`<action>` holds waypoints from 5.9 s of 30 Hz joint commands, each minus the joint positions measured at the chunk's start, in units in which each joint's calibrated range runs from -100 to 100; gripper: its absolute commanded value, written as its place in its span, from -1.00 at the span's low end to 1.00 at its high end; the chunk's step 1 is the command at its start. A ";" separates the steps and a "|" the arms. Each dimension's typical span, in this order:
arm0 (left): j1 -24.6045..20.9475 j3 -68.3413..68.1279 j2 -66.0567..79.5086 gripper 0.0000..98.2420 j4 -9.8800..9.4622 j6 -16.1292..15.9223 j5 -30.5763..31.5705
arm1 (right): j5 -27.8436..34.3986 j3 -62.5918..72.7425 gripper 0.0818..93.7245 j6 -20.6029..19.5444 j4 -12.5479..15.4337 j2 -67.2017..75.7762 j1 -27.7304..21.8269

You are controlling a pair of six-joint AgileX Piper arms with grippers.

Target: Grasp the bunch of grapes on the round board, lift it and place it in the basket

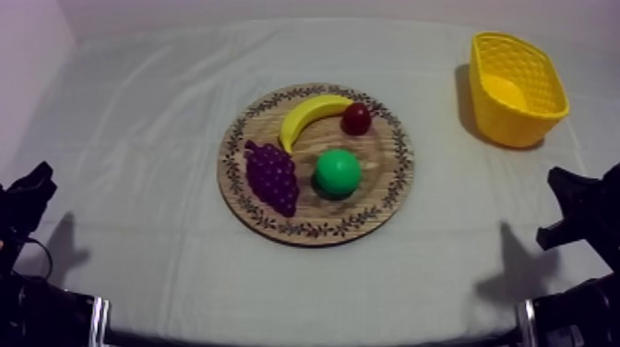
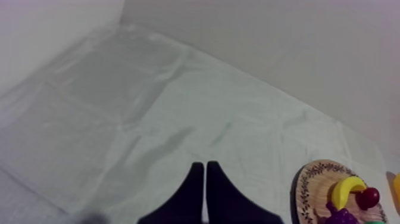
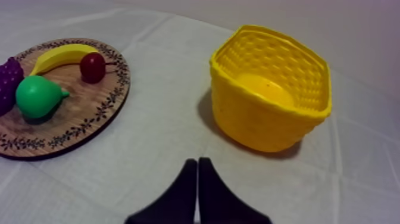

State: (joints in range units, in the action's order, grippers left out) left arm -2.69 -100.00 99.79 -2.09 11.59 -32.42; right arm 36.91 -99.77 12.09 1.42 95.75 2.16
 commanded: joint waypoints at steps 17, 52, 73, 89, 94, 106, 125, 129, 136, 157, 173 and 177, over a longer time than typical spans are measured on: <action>-0.03 0.00 -0.05 -1.00 -0.04 0.01 0.01 | 0.03 -0.01 -0.99 0.00 0.02 0.00 -0.02; -0.03 0.00 -0.05 -1.00 -0.04 0.01 0.01 | 0.03 -0.01 -0.99 0.00 0.02 0.00 -0.02; -0.03 0.00 -0.05 -1.00 -0.04 -0.03 0.01 | -3.15 14.36 -0.99 -6.10 -0.24 -14.32 1.00; -0.03 0.00 -0.05 -1.00 -0.04 0.01 0.01 | 24.14 63.08 -0.99 -6.75 8.51 -50.40 2.67; -0.03 0.00 -0.05 -1.00 -0.04 -0.01 0.01 | 32.30 76.23 -0.99 -7.86 9.60 -61.69 6.62; -0.03 0.00 -0.05 -1.00 -0.04 -0.01 0.01 | 38.43 90.70 -0.99 -10.34 10.32 -82.50 16.49; -0.03 0.00 -0.05 -1.00 -0.04 0.01 0.01 | 32.29 91.96 -0.62 -19.53 7.60 -99.03 28.32; -0.03 0.00 -0.05 -1.00 -0.04 0.01 0.01 | 29.77 91.34 -0.10 -20.72 6.80 -101.77 29.91; -0.03 0.00 -0.05 -1.00 -0.04 0.01 0.01 | 27.06 92.09 0.45 -22.42 5.85 -108.39 30.50; -0.03 0.00 -0.05 -1.00 -0.04 0.01 0.01 | 22.59 102.16 0.66 -24.05 5.21 -130.55 32.02; -0.03 0.00 -0.05 -1.00 -0.04 0.01 0.01 | 22.13 109.19 0.42 -26.73 2.27 -140.65 32.40; -0.03 0.00 -0.05 -1.00 -0.04 0.01 0.01 | 21.15 109.00 0.08 -27.44 1.15 -140.71 32.57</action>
State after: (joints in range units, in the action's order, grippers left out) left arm -2.69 -100.00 99.79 -2.09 11.59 -32.42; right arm 58.26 9.46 -15.23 2.89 -45.06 34.63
